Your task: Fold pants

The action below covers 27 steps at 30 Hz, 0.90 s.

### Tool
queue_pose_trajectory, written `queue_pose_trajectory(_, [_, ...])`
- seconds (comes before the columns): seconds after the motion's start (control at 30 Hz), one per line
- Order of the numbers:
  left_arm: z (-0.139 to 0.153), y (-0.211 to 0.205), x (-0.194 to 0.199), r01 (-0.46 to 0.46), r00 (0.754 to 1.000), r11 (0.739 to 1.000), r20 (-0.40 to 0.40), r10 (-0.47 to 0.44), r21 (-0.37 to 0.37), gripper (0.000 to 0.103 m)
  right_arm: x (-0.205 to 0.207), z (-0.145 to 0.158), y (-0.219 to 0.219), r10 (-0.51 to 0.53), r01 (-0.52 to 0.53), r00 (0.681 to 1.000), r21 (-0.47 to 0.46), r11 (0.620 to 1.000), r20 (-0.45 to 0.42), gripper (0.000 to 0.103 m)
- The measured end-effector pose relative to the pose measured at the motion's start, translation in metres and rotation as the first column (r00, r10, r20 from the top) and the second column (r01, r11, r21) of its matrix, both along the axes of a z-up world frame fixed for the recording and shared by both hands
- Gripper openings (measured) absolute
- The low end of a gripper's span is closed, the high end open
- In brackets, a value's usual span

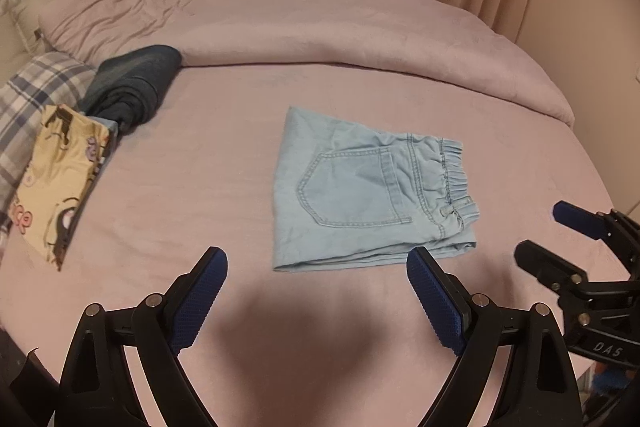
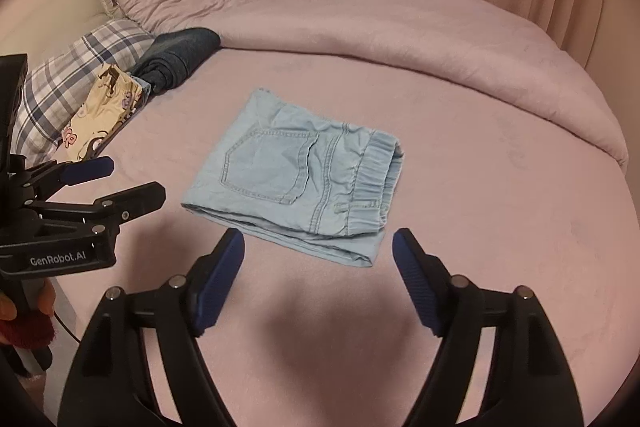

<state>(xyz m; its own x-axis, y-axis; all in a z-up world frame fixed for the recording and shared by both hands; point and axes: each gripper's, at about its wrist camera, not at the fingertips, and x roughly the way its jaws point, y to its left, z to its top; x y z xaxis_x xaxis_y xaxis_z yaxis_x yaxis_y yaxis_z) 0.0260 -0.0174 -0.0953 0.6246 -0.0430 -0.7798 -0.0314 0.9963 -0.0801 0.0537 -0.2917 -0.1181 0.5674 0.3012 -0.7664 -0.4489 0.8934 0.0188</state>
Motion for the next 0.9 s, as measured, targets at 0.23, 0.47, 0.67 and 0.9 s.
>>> queue_pose_trajectory(0.23, [0.022, 0.000, -0.008, -0.020, 1.000, 1.000, 0.023, 0.020, -0.003, 0.092, -0.003, 0.020, -0.005, 0.001, -0.002, 1.000, 0.024, 1.000, 0.015, 0.079])
queue_pose_trajectory(0.47, [0.042, -0.001, -0.016, -0.009, 1.000, 0.999, 0.029, 0.010, -0.049, 0.092, -0.010, 0.037, -0.004, 0.034, -0.035, 0.999, 0.053, 0.998, 0.014, 0.079])
queue_pose_trajectory(0.67, [0.066, -0.007, -0.017, -0.002, 0.999, 1.000, 0.051, 0.001, 0.020, 0.092, -0.009, 0.053, -0.007, 0.032, -0.031, 0.999, 0.054, 0.998, -0.028, 0.079])
queue_pose_trajectory(0.9, [0.082, -0.010, -0.007, -0.036, 0.999, 0.995, 0.026, 0.034, 0.094, 0.092, -0.006, 0.075, -0.008, 0.028, -0.027, 0.999, 0.023, 0.999, -0.029, 0.079])
